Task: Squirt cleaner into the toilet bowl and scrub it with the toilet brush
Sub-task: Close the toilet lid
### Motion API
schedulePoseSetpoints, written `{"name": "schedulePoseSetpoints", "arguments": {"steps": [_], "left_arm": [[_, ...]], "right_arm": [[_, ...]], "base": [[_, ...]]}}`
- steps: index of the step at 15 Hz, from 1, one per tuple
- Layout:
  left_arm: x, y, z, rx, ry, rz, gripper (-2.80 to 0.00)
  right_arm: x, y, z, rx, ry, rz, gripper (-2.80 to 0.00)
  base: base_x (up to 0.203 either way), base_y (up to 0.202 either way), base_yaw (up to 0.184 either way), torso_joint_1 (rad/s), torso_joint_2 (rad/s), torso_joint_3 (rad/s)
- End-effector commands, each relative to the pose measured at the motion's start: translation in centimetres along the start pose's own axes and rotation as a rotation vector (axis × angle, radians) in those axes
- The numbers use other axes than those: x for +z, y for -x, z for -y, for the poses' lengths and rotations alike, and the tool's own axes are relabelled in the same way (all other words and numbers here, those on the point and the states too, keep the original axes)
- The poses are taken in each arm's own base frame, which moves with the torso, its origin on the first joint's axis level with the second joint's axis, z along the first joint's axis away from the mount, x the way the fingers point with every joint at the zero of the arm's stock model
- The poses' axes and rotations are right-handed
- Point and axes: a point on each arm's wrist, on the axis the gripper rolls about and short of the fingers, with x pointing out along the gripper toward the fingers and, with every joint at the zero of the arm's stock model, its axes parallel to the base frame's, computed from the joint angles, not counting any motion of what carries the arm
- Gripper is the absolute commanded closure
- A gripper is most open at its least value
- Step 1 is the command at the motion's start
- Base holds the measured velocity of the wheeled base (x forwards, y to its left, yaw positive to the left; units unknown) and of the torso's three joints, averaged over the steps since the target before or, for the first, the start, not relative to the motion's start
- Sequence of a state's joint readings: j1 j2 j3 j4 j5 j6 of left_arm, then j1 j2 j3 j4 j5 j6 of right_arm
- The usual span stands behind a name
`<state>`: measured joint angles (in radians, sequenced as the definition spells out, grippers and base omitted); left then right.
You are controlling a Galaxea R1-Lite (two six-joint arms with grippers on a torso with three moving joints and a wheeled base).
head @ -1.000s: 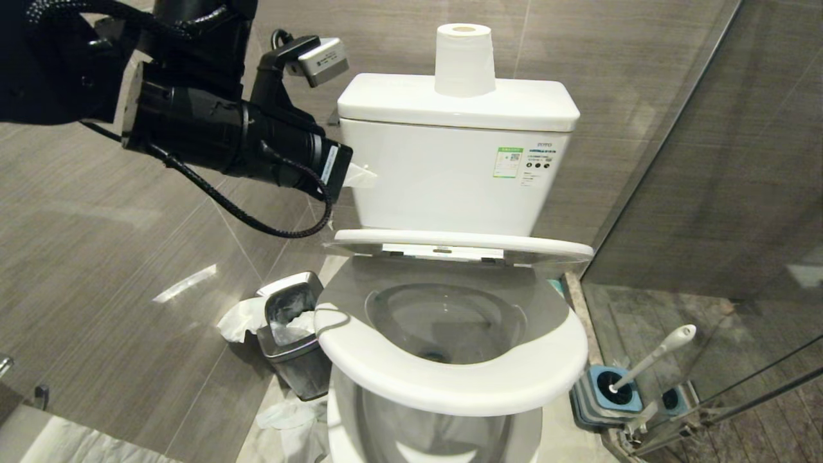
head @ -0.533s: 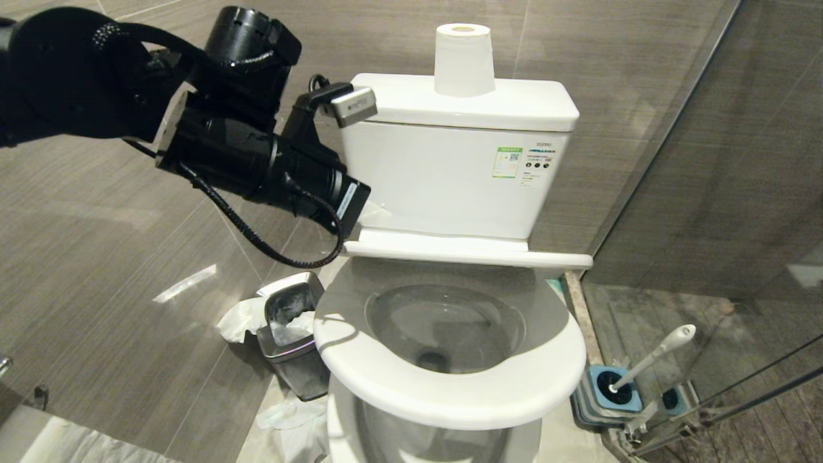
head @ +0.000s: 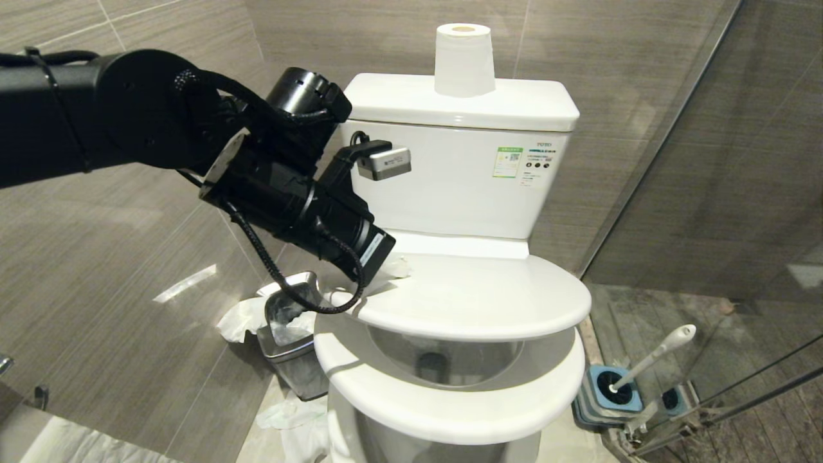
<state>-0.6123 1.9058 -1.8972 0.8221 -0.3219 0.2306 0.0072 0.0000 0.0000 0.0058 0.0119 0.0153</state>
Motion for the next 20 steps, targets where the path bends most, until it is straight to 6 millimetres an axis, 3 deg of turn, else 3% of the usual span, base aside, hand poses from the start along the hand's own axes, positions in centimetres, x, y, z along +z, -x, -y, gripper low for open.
{"name": "schedulePoseSetpoints", "arguments": {"steps": [1, 6, 20], "left_arm": [[-0.5, -1.3, 0.0, -0.016, 0.011, -0.043, 0.0], [-2.2, -3.8, -0.7, -0.019, 0.068, -0.148, 0.0], [-4.1, -6.9, -1.4, -0.016, 0.13, -0.263, 0.0]], "right_arm": [[0.0, 0.0, 0.0, 0.001, 0.0, 0.0, 0.0], [0.0, 0.0, 0.0, 0.001, 0.0, 0.0, 0.0], [0.0, 0.0, 0.0, 0.001, 0.0, 0.0, 0.0]], "base": [[0.0, 0.0, 0.0, 0.0, 0.0, 0.0], [0.0, 0.0, 0.0, 0.0, 0.0, 0.0], [0.0, 0.0, 0.0, 0.0, 0.0, 0.0]]}}
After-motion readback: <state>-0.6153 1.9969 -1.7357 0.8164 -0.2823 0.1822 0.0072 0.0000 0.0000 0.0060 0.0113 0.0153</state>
